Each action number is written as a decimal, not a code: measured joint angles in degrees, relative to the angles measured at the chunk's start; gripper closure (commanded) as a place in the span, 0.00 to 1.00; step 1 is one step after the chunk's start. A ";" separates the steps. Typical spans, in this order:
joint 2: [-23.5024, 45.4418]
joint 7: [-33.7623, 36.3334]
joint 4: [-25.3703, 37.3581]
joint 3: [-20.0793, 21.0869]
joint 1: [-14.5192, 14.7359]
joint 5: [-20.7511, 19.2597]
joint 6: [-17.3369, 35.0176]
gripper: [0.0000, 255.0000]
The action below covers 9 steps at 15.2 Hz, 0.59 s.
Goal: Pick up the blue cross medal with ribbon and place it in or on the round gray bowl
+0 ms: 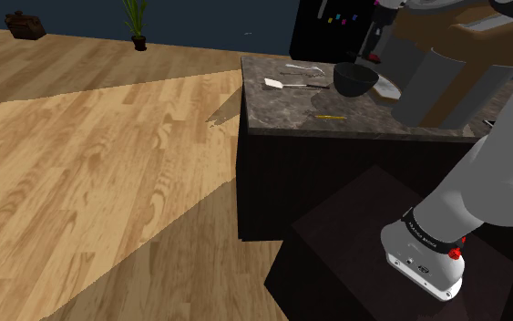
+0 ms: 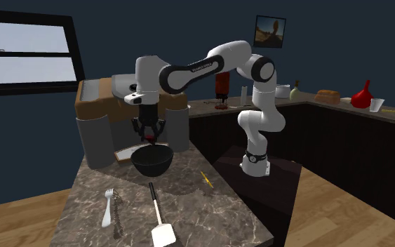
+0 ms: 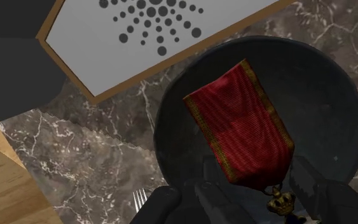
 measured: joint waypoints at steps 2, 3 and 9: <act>0.51 -0.31 -1.04 0.13 -0.14 0.46 1.40 1.00; 0.66 -0.44 -1.75 0.18 -0.15 0.61 2.19 1.00; 1.50 -1.03 -4.96 0.52 -0.22 1.50 5.96 1.00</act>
